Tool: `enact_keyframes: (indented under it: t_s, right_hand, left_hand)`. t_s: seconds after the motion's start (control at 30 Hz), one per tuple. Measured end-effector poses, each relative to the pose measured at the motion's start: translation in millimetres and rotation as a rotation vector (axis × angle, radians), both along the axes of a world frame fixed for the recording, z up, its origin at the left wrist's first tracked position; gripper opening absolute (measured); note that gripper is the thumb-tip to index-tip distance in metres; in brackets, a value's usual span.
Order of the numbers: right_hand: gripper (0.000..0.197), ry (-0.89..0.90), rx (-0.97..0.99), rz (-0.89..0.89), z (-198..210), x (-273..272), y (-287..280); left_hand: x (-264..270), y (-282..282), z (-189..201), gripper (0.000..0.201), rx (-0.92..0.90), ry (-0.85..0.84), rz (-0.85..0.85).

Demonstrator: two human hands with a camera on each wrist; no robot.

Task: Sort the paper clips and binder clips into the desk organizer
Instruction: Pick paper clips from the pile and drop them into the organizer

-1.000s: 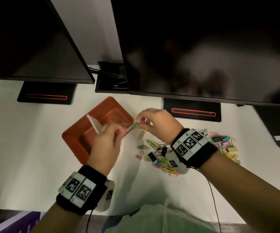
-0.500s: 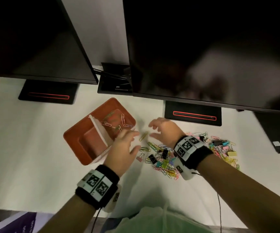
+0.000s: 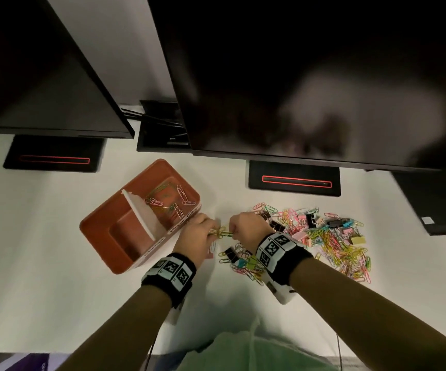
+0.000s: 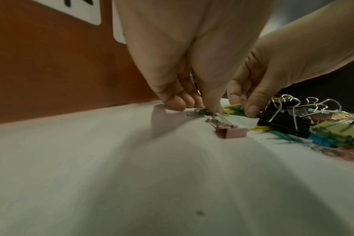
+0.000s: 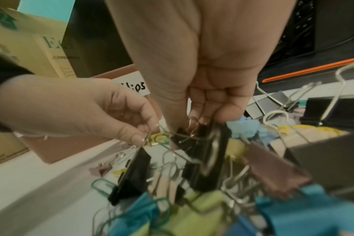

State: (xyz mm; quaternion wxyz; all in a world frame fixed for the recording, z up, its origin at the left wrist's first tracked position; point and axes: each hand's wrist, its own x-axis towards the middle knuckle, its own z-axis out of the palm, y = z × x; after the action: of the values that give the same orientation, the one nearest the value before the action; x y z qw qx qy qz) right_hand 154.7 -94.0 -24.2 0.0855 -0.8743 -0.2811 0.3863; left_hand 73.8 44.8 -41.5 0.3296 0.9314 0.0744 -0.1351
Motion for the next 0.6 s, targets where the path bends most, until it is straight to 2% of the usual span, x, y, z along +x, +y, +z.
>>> enact_keyframes:
  t_s: [0.07,0.17,0.23,0.33,0.43,0.5,0.6]
  right_hand:
    - [0.016,0.028,0.017,-0.006,0,3,0]
    - [0.016,0.037,0.039,0.002,1,6,-1]
    - [0.017,0.035,0.061,0.004,2,6,-2]
    - [0.017,0.034,0.095,-0.011,2,4,-5]
    - [0.016,0.020,0.164,-0.055,6,2,-12]
    - [0.013,-0.017,0.252,-0.078,13,0,-15]
    - [0.009,-0.071,0.424,-0.119,30,0,-16]
  left_hand:
    - [-1,2,1,0.011,-0.039,0.029,0.015]
    - [-2,3,-1,0.007,-0.091,0.112,0.064]
    - [0,2,-3,0.015,-0.056,0.157,0.055]
    - [3,2,-7,0.031,0.108,0.206,-0.052]
    - [5,2,-8,0.029,0.129,0.202,-0.070]
    - [3,2,-2,0.025,0.087,0.185,-0.024]
    - [-5,1,27,0.013,-0.034,0.056,0.068]
